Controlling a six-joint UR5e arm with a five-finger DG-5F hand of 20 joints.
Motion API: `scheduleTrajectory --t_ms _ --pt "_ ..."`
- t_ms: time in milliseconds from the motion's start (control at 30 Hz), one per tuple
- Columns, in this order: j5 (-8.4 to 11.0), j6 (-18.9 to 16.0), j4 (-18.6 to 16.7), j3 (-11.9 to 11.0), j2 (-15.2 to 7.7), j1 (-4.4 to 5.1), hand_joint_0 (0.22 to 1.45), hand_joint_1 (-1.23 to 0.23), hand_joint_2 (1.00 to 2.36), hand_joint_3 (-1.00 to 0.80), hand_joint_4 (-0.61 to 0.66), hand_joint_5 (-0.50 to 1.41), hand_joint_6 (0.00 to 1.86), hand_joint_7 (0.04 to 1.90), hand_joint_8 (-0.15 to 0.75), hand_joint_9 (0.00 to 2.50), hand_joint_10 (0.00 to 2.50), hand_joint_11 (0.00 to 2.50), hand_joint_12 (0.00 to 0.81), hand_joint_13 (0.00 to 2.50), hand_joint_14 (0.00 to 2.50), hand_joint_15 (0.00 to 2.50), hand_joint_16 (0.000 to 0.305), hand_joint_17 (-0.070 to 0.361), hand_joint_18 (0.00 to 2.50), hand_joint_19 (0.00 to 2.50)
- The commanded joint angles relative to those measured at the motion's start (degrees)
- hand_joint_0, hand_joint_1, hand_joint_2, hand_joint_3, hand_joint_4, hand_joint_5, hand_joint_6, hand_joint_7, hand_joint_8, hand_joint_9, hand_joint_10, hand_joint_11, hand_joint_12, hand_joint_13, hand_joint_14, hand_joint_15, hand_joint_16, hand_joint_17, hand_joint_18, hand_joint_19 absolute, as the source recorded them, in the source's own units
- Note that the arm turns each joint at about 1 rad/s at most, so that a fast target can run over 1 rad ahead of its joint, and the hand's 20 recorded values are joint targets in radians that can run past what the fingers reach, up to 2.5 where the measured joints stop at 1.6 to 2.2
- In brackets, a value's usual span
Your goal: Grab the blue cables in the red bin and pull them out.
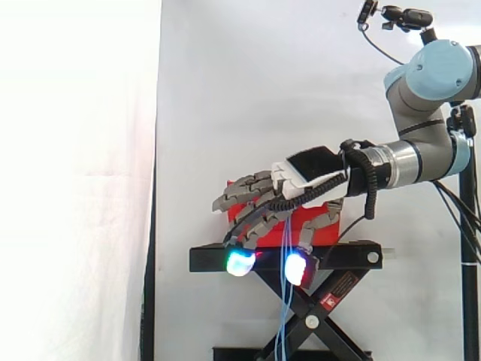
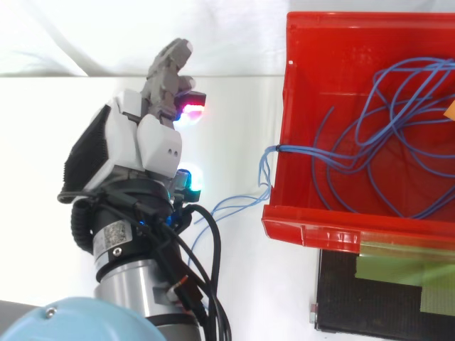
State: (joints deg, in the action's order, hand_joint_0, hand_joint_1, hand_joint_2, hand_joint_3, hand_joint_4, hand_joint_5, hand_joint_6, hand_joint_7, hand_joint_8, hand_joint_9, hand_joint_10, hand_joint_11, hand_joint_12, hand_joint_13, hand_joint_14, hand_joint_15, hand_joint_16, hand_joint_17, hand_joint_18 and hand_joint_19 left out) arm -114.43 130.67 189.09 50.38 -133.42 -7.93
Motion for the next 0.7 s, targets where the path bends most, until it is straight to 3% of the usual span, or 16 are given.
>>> scheduleTrajectory --t_ms 0,333,667 --pt "0.0 1.12 -0.04 -0.02 0.0 -0.6 0.75 -0.96 1.0 -1.0 0.15 0.66 0.01 0.58 0.256 0.66 0.02 0.42 0.363 0.32 0.01 0.3 0.051 0.116 0.17 0.42" --pt "-0.44 4.29 1.46 -0.02 0.0 -1.74 0.75 -0.95 1.0 -1.0 0.16 0.65 0.01 0.58 0.257 0.65 0.02 0.43 0.363 0.32 0.01 0.3 0.051 0.116 0.18 0.43" --pt "-0.26 10.0 7.96 -3.18 0.09 -2.18 0.75 -0.94 1.0 -1.0 0.17 0.66 0.01 0.58 0.258 0.66 0.02 0.42 0.364 0.32 0.01 0.3 0.051 0.115 0.18 0.43"
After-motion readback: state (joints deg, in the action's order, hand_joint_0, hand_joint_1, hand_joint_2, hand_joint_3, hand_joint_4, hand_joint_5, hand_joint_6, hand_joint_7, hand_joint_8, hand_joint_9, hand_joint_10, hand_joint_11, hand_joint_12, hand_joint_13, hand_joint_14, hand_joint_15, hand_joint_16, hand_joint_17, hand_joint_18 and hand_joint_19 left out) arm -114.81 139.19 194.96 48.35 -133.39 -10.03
